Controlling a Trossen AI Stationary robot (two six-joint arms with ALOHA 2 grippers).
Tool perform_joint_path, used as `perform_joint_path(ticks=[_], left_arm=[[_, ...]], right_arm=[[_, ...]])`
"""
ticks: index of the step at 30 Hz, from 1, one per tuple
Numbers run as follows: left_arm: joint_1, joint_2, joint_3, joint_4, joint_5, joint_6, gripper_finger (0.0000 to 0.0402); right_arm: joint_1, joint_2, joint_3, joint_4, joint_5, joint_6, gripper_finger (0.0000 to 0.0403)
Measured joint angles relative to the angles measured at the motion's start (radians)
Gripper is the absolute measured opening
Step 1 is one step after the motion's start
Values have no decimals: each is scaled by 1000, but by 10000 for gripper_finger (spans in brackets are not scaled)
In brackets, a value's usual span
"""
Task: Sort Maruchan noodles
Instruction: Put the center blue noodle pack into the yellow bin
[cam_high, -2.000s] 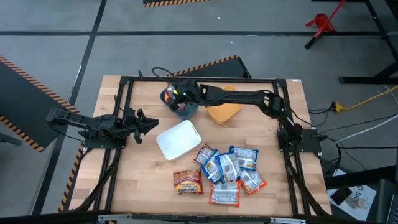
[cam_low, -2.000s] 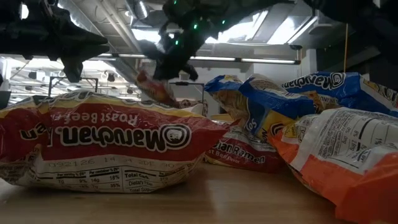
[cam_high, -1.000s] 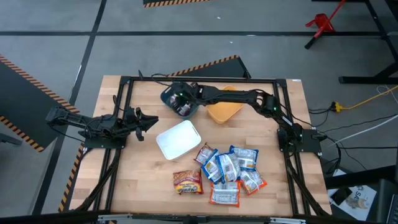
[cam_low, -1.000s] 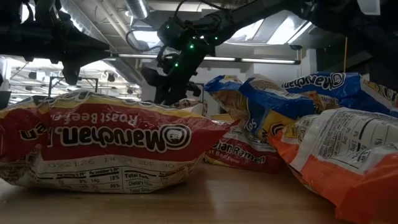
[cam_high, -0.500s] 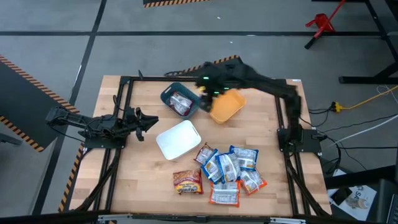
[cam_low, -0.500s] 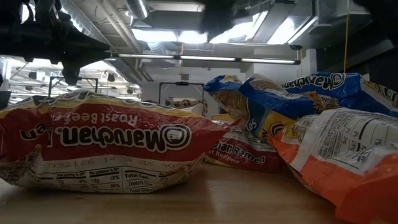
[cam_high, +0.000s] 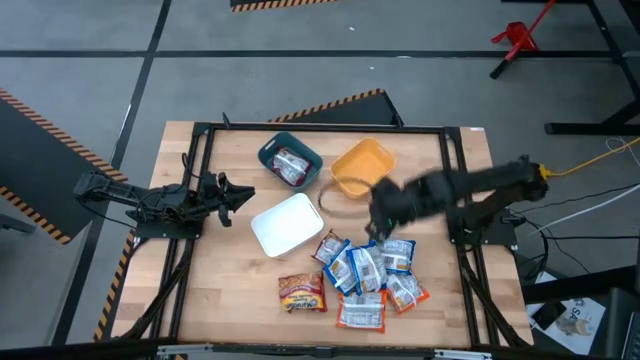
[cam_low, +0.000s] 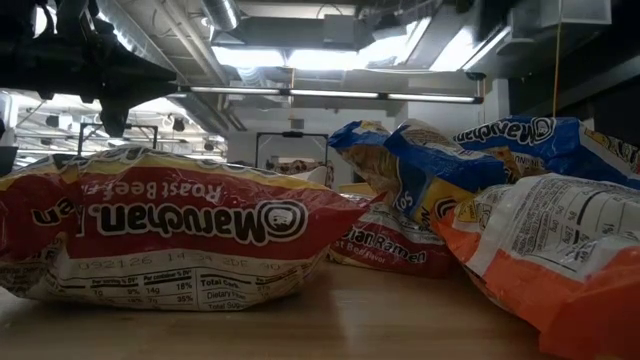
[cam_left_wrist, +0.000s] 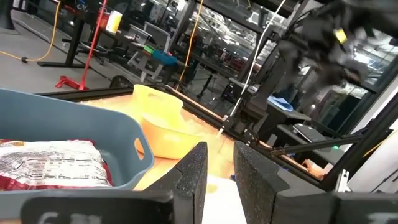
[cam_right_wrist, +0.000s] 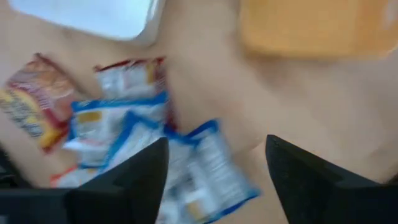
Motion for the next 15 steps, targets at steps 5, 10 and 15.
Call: perform_joint_path(ticks=[5,10,15], left_arm=[[0,0,0,1,0,1,73],[0,0,0,1,0,1,73],[0,0,0,-1,6,1,73]], right_arm=[[161,1,-198,204,1,270,320],[225,7,-393,422,17,458,354],[227,7,-546,659,-23,515,360]])
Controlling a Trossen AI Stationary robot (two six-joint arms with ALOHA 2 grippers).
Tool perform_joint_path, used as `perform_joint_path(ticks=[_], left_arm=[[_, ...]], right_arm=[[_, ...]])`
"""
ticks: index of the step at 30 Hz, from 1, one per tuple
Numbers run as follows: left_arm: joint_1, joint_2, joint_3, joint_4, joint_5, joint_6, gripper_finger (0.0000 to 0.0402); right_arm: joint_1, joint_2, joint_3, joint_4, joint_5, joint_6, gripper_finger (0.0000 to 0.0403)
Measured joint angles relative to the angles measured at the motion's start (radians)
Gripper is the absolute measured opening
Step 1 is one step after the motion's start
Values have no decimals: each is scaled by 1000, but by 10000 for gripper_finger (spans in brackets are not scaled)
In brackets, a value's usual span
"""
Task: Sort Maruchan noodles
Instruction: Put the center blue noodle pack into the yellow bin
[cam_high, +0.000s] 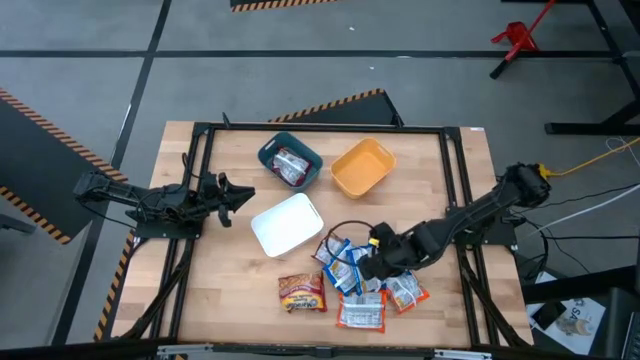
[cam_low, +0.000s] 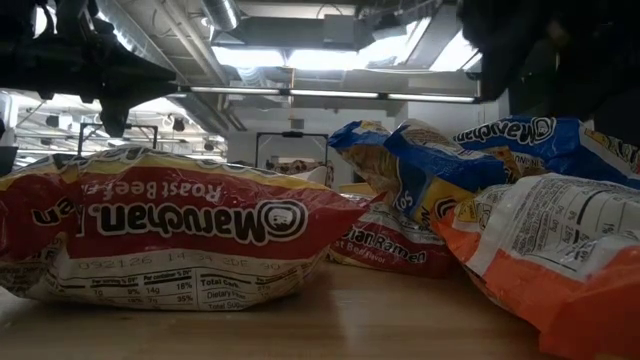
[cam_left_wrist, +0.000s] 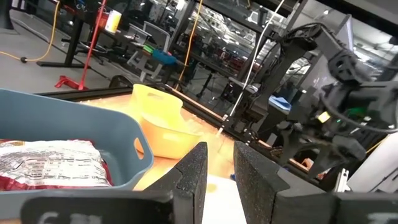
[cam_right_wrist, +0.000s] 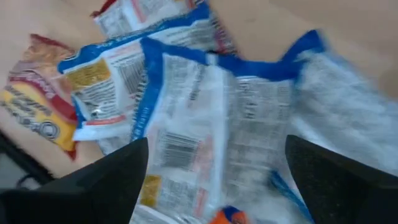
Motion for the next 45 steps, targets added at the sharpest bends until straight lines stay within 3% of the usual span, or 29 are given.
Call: perform_joint_path(ticks=[3,14,19,30,38,45], left_arm=[[0,0,0,-1,16,0,73],[0,0,0,-9,20,1,73],[0,0,0,-11,12,1,73],[0,0,0,-19,-14,1,73],[0,0,0,-20,-16,2,73],[0,0,0,-26,-43,2,73]], right_arm=[[-2,0,-66,78,-27,0,360],[-3,10,-143,96,-60,-76,348],[-10,48,-143,100,-119,-122,269],[-9,77,-143,100,-163,-136,26],[-23,54,-58,2,-116,-150,4],[-105,-8,27,-147,-44,-207,1]])
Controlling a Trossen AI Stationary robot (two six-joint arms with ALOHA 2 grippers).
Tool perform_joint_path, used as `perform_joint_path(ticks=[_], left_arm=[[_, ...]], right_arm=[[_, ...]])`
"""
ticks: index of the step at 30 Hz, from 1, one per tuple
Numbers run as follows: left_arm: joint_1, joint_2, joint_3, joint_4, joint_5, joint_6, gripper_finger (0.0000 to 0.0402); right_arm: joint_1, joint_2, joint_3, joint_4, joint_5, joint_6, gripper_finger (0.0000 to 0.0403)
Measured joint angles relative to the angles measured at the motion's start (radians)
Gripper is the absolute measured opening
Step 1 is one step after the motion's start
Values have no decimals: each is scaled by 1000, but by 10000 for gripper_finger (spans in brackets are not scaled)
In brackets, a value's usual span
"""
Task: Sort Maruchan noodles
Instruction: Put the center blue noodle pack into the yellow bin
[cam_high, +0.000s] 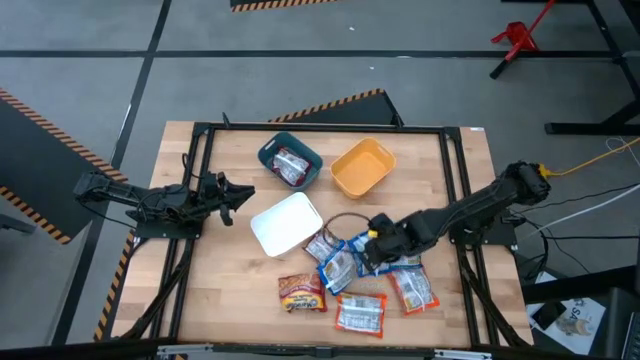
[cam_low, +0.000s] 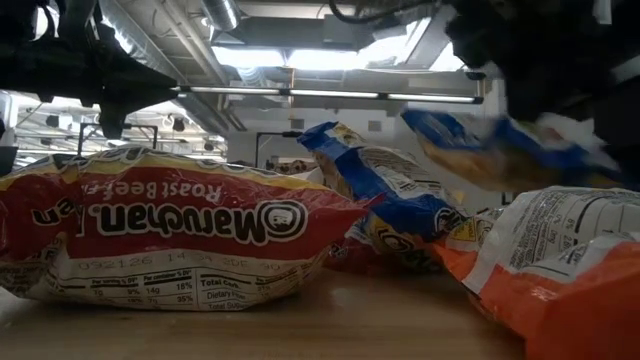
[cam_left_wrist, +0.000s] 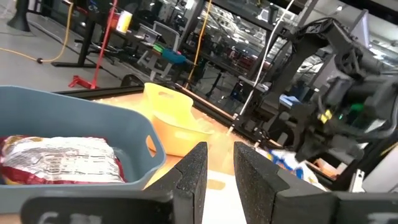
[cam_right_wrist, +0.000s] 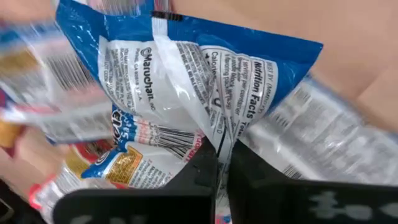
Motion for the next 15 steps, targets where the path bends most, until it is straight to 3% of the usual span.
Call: perform_joint_path(ticks=[6,15], left_arm=[[0,0,0,-1,-31,0,73],[0,0,0,-1,-87,0,73]], right_arm=[[-142,-61,47,-22,63,-52,0],[-379,-95,56,0,167,-7,0]])
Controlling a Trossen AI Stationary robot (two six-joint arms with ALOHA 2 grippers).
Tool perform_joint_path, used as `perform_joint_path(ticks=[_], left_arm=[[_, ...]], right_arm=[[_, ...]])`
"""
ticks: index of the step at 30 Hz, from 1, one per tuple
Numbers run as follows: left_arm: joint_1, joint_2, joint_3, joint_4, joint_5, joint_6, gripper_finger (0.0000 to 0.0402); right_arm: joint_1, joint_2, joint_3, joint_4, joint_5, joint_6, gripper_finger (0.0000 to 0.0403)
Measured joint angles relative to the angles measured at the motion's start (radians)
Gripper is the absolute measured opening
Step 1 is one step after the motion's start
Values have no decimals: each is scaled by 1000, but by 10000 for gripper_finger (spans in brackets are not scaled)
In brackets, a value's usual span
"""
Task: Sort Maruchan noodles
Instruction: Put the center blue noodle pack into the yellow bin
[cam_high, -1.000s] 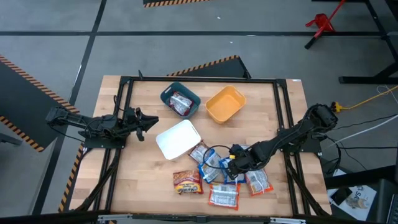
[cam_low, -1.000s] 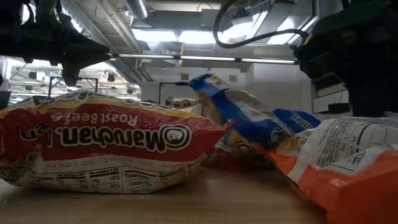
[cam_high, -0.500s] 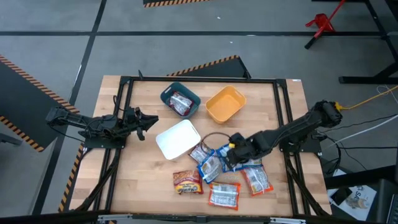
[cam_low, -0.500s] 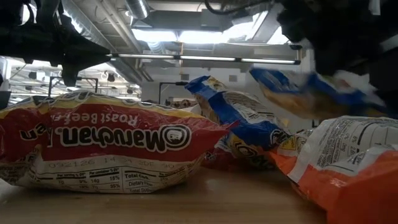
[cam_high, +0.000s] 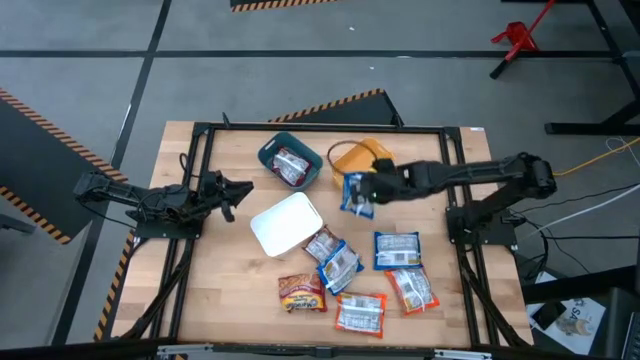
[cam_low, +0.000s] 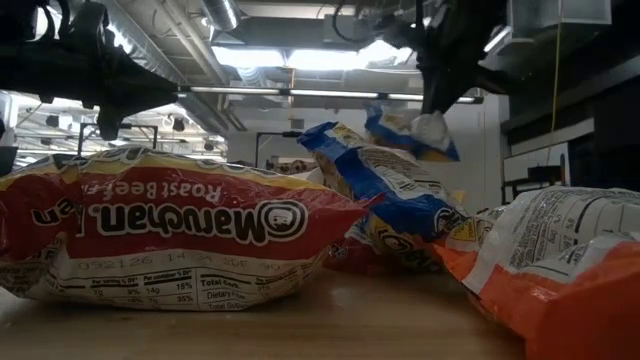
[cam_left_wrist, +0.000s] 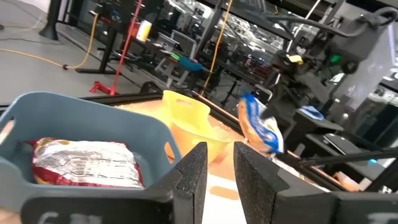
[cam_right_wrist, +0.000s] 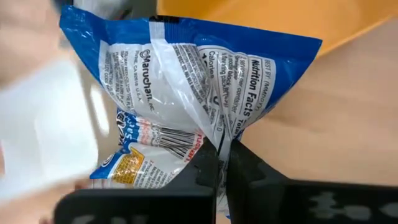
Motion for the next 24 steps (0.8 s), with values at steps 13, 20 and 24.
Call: perform_joint_path(ticks=[13,20,24], left_arm=[[0,0,0,0,-82,0,73],[0,0,0,0,-113,0,73],[0,0,0,-1,-121,0,73]], right_arm=[[-227,2,-41,69,175,188,0],[-246,2,-137,147,180,402,0],[-247,2,-176,166,181,454,0]])
